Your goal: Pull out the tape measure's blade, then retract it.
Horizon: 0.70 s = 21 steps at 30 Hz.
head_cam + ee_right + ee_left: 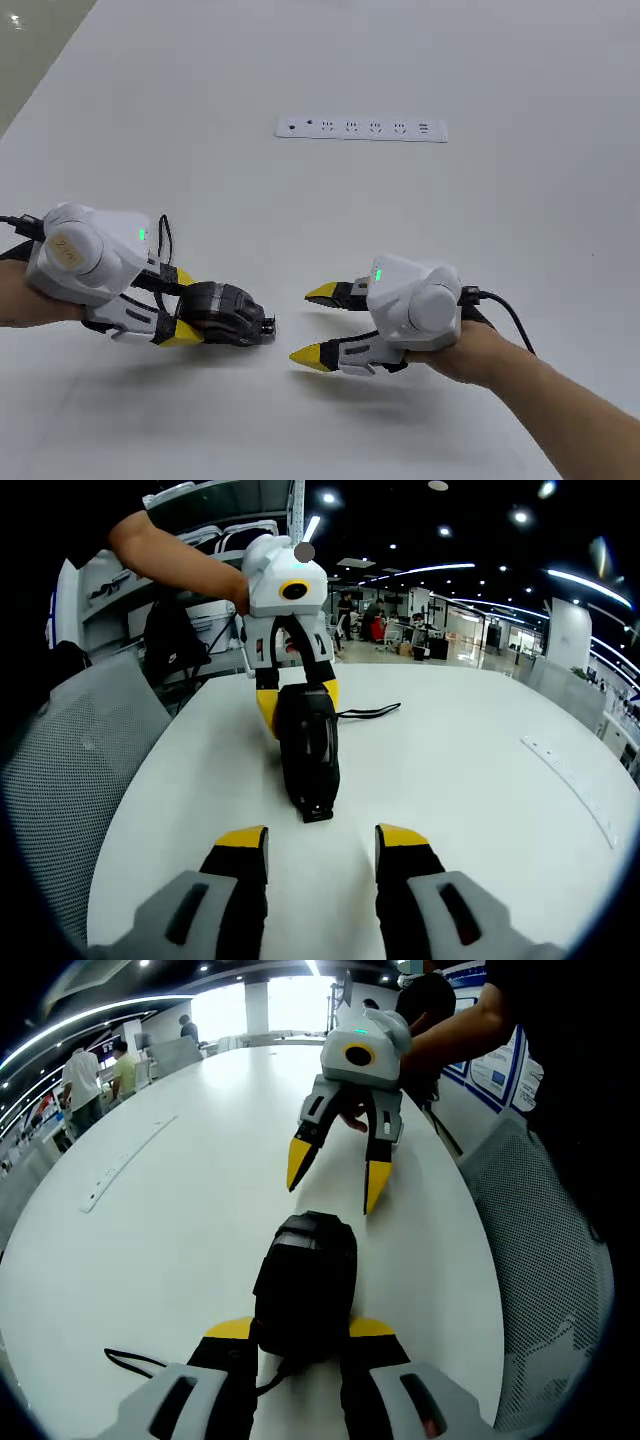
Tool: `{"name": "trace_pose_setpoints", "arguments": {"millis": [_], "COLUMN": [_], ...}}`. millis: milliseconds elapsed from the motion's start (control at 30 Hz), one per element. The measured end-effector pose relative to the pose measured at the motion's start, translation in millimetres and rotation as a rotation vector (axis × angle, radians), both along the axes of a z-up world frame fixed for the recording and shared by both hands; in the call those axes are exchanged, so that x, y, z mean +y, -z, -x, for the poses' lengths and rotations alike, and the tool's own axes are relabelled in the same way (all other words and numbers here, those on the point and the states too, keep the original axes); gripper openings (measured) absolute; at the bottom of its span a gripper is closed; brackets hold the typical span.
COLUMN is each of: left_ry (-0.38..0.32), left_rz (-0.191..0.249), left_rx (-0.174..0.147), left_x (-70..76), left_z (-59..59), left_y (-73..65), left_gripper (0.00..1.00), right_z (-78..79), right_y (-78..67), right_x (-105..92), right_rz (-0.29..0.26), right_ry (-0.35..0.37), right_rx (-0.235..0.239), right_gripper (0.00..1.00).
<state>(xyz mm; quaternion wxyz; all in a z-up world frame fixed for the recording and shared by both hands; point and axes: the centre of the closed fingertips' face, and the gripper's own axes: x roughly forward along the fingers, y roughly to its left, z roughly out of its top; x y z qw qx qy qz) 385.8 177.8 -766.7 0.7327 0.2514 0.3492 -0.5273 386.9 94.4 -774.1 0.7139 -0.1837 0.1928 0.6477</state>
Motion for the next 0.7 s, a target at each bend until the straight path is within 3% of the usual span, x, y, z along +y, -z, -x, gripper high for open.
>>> {"name": "trace_pose_setpoints", "arguments": {"millis": [700], "left_ry": [0.005], "left_rz": [-0.014], "left_rx": [0.004], "left_x": [2.0], "left_z": [-0.1], "left_y": [0.6], "left_gripper": [0.28], "right_z": [2.9], "right_y": [12.6], "right_x": [32.9], "right_rz": [0.034], "right_ry": [-0.065], "right_rx": [0.005], "right_gripper": [0.22]}}
